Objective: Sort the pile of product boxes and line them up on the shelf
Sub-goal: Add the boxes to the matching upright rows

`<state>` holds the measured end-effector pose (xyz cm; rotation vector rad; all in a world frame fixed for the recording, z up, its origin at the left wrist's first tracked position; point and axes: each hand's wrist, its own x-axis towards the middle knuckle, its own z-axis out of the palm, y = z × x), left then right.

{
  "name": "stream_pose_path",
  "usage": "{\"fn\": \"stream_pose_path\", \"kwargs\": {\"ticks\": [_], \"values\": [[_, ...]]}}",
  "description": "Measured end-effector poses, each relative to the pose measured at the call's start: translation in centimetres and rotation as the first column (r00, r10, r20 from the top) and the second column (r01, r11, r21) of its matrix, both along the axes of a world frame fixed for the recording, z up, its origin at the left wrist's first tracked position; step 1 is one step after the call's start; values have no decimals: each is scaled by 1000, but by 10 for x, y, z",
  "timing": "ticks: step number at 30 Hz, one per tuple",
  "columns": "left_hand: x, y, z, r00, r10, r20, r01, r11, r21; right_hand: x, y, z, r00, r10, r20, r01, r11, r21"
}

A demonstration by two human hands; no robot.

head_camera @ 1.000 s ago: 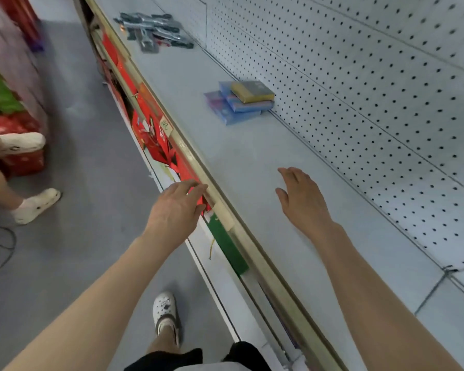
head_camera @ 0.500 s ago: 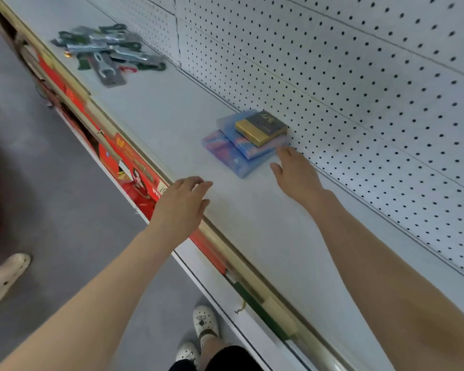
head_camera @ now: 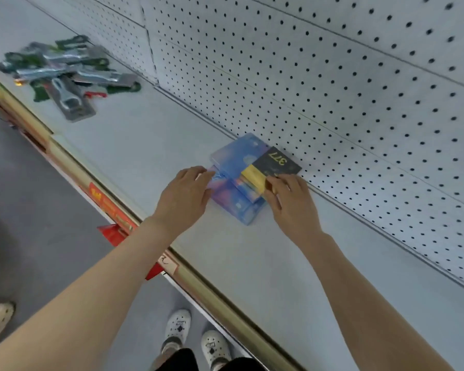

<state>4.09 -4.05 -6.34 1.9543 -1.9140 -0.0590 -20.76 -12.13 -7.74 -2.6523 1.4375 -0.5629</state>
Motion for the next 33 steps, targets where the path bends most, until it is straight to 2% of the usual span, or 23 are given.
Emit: {"fn": "stream_pose_path", "kwargs": {"ticks": [2,4,7,9,12,15,17,20,24,27,28,30,31,33], "values": [[0,-33,0,998,-17,-56,20,999,49,-1,7,6,997,-68,-31,69,997,46],[-1,-68,-2,997,-22,-73,33,986,163,0,4,15,984,-162,-78,173,971,166],[-4,-106,-6,999,1,-41,13,940,342,-1,-14,25,975,-181,-131,204,961,189],[-5,-118,-8,996,27,-90,12,914,406,-2,-33,31,973,-180,-146,210,950,231],[-6,-120,-11,979,62,-192,19,918,395,-6,-49,34,984,-145,-102,176,886,428],[-1,-113,-9,964,98,-246,4,924,383,-11,-43,32,977,-215,-15,184,797,575],[7,-105,-2,965,96,-244,-4,936,351,-12,-33,33,963,-270,-15,224,764,605],[20,-80,11,958,125,-258,-47,956,288,-18,-18,29,932,-360,-49,324,761,561],[37,-47,5,933,166,-321,-14,905,425,-17,9,19,939,-327,-111,318,691,649],[46,-28,3,932,191,-308,-8,860,510,-13,25,22,931,-348,-105,321,647,692],[47,-22,5,952,163,-257,-14,868,496,-13,28,24,928,-358,-99,322,641,697],[45,-18,5,993,26,-111,11,948,319,-14,34,29,916,-395,-71,331,643,690],[43,-21,5,996,-48,-71,63,971,232,-15,38,31,900,-433,-40,342,647,681],[39,-34,7,977,-207,-58,214,952,219,-14,45,37,848,-528,41,379,658,650]]}}
